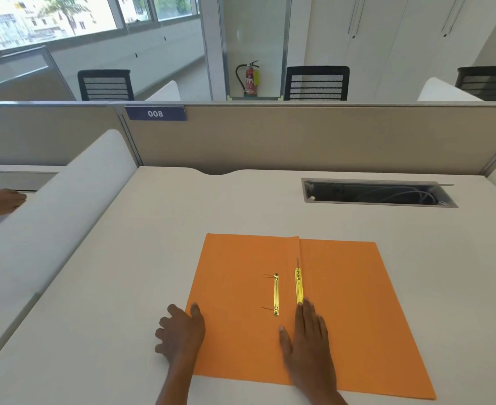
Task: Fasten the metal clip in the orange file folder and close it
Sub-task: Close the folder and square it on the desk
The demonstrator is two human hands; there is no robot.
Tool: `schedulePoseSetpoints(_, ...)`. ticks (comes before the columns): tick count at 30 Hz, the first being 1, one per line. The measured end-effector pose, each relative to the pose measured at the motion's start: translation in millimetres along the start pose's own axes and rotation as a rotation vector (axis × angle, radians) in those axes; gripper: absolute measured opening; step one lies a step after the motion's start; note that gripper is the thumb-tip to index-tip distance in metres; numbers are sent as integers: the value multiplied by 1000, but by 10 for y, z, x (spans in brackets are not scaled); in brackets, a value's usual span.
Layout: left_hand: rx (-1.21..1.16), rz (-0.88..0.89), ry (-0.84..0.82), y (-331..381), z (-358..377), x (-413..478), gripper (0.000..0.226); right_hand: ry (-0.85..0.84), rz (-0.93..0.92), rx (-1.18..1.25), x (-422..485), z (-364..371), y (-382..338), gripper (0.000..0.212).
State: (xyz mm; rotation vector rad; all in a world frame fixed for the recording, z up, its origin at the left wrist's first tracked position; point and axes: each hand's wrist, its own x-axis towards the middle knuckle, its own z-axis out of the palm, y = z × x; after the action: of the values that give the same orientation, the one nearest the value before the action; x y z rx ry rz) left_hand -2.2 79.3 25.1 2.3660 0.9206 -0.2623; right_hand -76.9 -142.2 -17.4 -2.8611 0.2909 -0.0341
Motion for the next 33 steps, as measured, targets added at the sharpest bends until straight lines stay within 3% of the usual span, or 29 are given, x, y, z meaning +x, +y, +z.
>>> schedulePoseSetpoints(13,-104,22,11,10,-140,-83,48,13,10,8,-17,-47,-22,79)
schedulePoseSetpoints(22,155,108,-5,-27,-106,-202,26,32,5,-1,-15,-57,-22,79)
schedulePoseSetpoints(33,93,-2,-21,-20,-68,-113,36,16,-15,-35,-7,-23,-29,76)
